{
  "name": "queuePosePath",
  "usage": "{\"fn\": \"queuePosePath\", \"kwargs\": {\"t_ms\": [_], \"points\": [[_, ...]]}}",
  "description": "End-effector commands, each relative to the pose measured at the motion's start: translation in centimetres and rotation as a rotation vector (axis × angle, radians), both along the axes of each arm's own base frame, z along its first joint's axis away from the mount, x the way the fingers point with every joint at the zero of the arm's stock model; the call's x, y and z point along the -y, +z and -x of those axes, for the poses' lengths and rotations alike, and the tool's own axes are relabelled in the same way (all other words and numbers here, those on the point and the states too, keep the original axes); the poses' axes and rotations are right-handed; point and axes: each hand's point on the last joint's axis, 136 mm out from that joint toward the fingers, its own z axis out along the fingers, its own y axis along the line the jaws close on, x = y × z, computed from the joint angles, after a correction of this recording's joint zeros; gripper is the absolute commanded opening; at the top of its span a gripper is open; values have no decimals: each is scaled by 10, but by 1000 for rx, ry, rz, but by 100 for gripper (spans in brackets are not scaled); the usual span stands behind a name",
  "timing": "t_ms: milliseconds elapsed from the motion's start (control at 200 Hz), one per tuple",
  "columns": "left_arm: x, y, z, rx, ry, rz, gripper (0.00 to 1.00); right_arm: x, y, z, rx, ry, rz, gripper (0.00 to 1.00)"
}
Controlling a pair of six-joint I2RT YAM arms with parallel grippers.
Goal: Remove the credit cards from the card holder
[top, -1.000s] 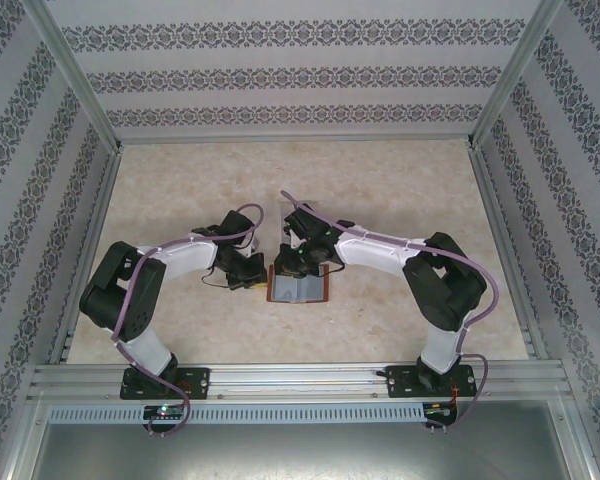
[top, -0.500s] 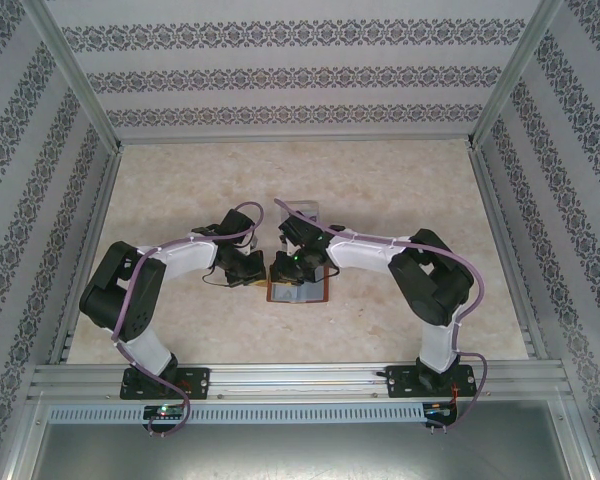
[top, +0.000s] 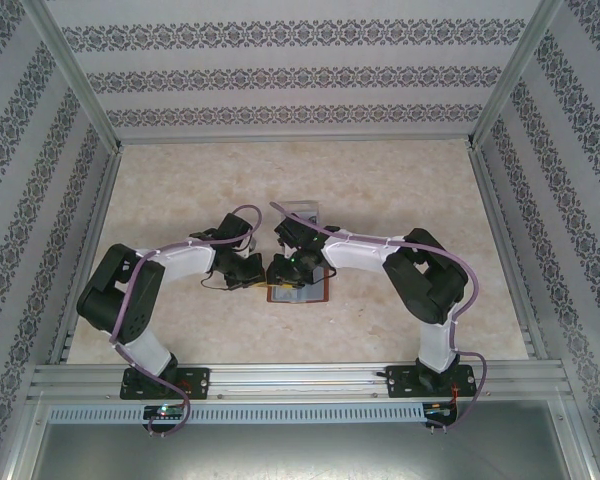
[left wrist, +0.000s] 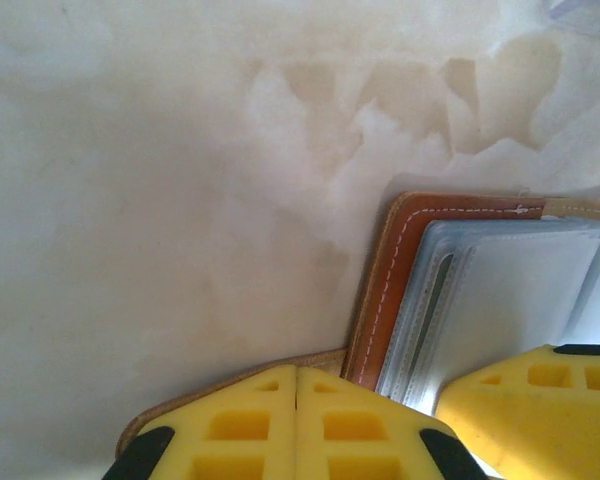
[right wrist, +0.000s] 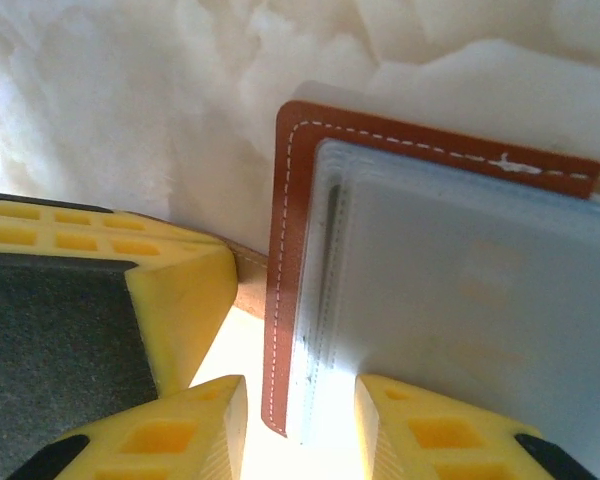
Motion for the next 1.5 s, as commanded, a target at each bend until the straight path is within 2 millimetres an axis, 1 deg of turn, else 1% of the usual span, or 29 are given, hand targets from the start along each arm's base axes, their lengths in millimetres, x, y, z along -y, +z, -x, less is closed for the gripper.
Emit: {"fn": "queuePosePath", "kwargs": {"t_ms": [0, 520, 1014, 1284, 1499], "points": [[-10, -10, 15, -57, 20, -20, 6, 10, -7, 6, 5, 13, 88, 35], [-10, -9, 17, -57, 25, -12, 6, 27, 3, 6, 42, 21, 190, 41], [-9, -9, 18, -57, 21, -10, 6, 49, 9, 7, 78, 26, 322, 44], [-8, -9, 16, -58, 15, -6, 6, 66, 18, 4, 122, 41, 434, 46], [-7, -9, 16, -62, 11, -9, 6, 71, 22, 3, 136, 48, 473, 46]]}}
